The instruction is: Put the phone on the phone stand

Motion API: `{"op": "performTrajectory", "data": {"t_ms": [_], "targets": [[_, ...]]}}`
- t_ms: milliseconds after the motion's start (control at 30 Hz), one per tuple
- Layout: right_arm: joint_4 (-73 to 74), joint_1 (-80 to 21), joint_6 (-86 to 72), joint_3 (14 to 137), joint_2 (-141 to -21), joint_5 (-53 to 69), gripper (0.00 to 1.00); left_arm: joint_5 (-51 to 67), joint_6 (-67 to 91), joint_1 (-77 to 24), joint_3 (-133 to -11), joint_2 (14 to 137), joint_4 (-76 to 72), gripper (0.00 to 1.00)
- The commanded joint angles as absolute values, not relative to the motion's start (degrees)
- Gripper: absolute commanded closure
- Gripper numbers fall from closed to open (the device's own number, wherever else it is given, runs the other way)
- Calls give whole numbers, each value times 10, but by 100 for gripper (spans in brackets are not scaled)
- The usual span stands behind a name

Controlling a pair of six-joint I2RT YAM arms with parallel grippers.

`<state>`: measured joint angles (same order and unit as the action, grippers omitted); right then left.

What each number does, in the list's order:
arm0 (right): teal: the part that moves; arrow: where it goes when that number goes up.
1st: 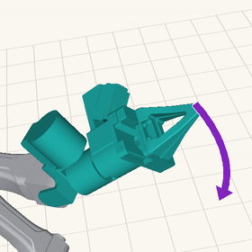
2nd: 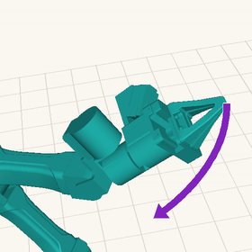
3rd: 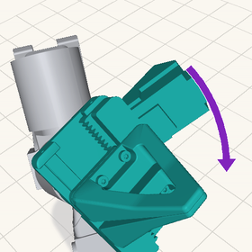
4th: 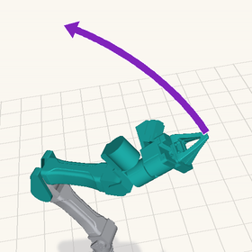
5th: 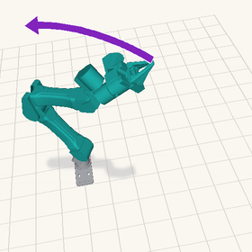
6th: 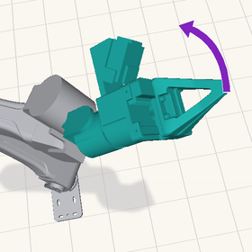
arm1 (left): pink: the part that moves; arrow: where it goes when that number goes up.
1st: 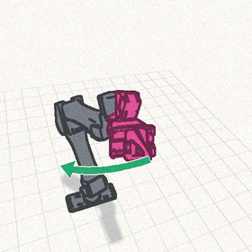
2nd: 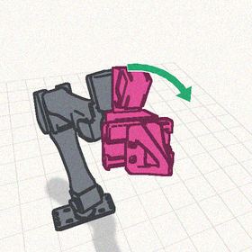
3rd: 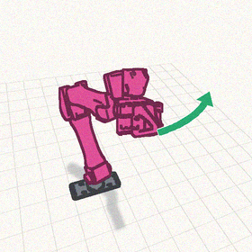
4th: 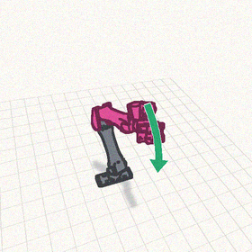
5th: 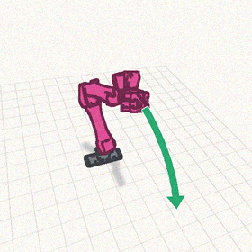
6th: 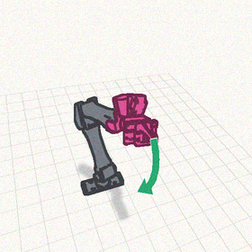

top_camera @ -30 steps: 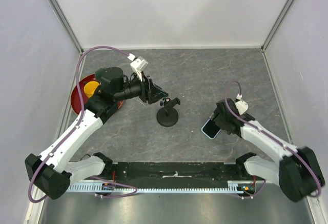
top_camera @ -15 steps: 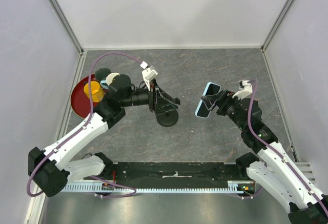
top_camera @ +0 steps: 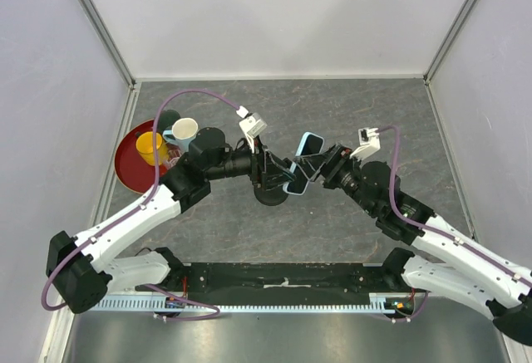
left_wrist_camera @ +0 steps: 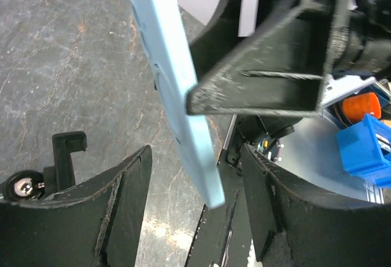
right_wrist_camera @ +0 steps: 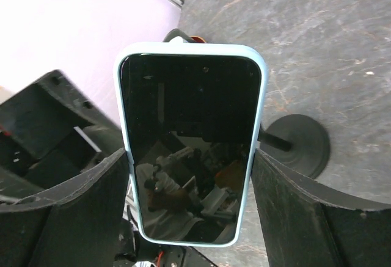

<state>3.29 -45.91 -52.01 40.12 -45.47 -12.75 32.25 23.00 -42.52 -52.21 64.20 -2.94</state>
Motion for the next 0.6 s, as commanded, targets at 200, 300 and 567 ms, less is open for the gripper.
{"op": "performTrajectory", "data": {"t_ms": [200,300,567], "targets": [[-65,-578,-548,473,-501,-294,100,266,192,-431,-542,654,10,43],[-61,-602,-549,480,-511,-331,100,263,184,-430,-551,660,25,57],[-24,-605,-513,500,-534,-315,52,258,170,-430,-555,651,39,98]]}}
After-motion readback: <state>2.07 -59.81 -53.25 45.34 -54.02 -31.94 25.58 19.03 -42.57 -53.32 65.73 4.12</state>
